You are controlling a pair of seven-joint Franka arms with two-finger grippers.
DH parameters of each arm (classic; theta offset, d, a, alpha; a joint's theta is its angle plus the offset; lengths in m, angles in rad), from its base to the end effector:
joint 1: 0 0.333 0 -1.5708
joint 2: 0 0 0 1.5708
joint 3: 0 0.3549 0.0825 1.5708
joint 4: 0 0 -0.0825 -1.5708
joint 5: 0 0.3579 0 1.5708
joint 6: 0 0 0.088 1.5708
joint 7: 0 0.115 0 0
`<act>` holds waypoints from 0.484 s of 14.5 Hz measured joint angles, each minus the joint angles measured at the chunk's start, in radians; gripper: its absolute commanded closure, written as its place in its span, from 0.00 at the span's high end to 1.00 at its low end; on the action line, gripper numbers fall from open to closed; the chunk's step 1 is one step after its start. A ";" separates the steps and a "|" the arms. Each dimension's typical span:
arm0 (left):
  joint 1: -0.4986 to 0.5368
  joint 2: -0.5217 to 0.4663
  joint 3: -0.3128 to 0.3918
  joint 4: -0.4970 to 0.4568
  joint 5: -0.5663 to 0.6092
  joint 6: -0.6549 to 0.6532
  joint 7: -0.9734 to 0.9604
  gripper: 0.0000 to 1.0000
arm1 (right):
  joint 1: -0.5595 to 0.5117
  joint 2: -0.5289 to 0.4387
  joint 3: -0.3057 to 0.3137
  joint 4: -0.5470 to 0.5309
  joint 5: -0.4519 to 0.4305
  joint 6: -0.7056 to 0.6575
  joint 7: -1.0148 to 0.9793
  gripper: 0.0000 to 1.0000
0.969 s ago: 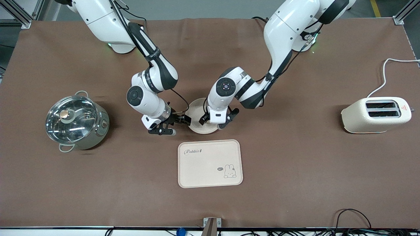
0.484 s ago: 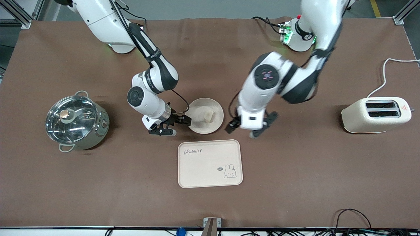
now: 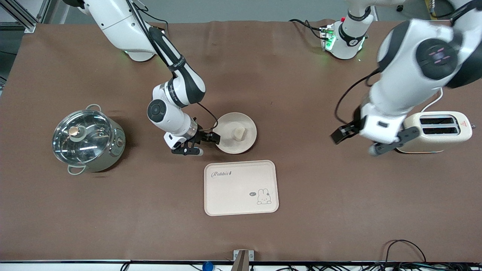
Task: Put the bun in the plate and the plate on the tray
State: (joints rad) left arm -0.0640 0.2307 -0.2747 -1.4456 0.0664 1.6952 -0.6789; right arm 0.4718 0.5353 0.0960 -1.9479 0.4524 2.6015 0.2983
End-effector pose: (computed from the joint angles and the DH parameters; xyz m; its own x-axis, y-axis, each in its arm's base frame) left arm 0.5881 -0.1781 0.5951 0.9422 0.3342 0.0239 0.3339 -0.9425 0.0141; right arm 0.5426 0.3318 0.2598 0.9922 -0.1163 -0.0451 -0.1246 -0.9418 -0.3124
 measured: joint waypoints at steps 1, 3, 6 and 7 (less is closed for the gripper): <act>0.025 -0.027 0.000 0.003 0.000 -0.033 0.065 1.00 | 0.002 0.002 0.000 0.000 0.000 0.006 0.000 1.00; 0.065 -0.085 0.000 0.005 0.000 -0.106 0.174 1.00 | 0.009 0.007 0.000 0.000 0.000 0.015 0.000 0.92; 0.101 -0.161 0.001 0.004 0.000 -0.185 0.295 1.00 | 0.017 0.026 0.000 0.000 0.000 0.035 0.001 0.92; 0.111 -0.182 0.002 0.002 0.000 -0.204 0.338 1.00 | 0.022 0.035 0.000 0.000 0.000 0.043 0.000 0.92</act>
State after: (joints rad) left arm 0.0466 0.0483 -0.2725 -1.4439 0.0664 1.4917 -0.3405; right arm 0.4942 0.5701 0.0959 -1.9481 0.4524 2.6442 0.2987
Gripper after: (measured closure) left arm 0.000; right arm 0.075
